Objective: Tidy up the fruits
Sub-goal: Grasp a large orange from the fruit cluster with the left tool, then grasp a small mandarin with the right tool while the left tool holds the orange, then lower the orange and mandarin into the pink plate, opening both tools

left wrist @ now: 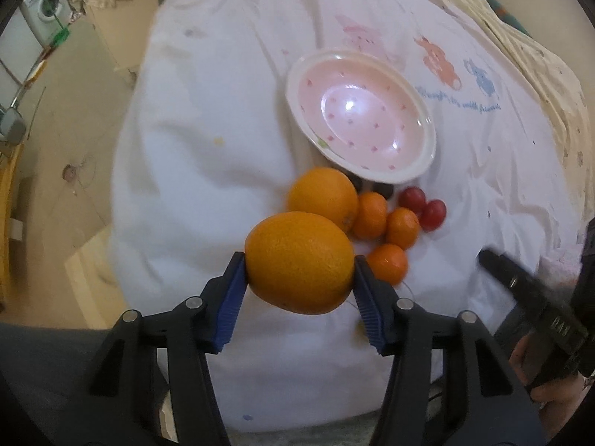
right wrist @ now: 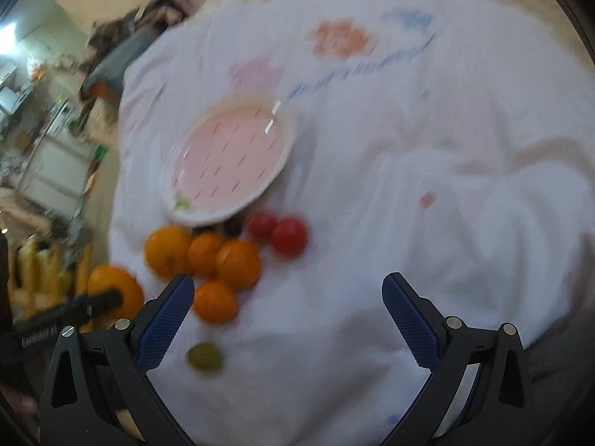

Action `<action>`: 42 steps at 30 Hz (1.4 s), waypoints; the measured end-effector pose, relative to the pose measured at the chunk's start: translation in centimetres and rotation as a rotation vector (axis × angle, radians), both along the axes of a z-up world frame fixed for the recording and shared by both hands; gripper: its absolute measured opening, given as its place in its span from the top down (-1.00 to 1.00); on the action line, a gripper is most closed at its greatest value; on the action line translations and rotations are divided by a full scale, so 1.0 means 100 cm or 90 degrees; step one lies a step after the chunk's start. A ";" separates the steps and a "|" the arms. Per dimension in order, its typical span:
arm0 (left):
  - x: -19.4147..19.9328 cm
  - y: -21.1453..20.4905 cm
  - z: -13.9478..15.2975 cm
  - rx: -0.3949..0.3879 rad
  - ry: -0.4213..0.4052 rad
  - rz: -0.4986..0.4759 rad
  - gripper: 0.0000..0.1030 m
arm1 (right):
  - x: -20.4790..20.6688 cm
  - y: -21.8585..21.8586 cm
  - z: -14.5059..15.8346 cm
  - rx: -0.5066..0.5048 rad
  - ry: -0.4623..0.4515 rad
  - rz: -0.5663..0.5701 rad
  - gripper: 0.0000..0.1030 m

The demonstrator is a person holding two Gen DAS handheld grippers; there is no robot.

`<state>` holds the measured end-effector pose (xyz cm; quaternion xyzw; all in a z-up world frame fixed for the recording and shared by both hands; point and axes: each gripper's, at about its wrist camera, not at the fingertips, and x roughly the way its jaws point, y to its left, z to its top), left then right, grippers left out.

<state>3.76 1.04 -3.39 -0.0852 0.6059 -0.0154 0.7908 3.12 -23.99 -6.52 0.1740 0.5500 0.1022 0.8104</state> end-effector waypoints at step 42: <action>0.035 0.006 0.039 0.005 -0.080 0.012 0.00 | 0.053 0.002 0.076 0.048 -0.051 0.085 0.14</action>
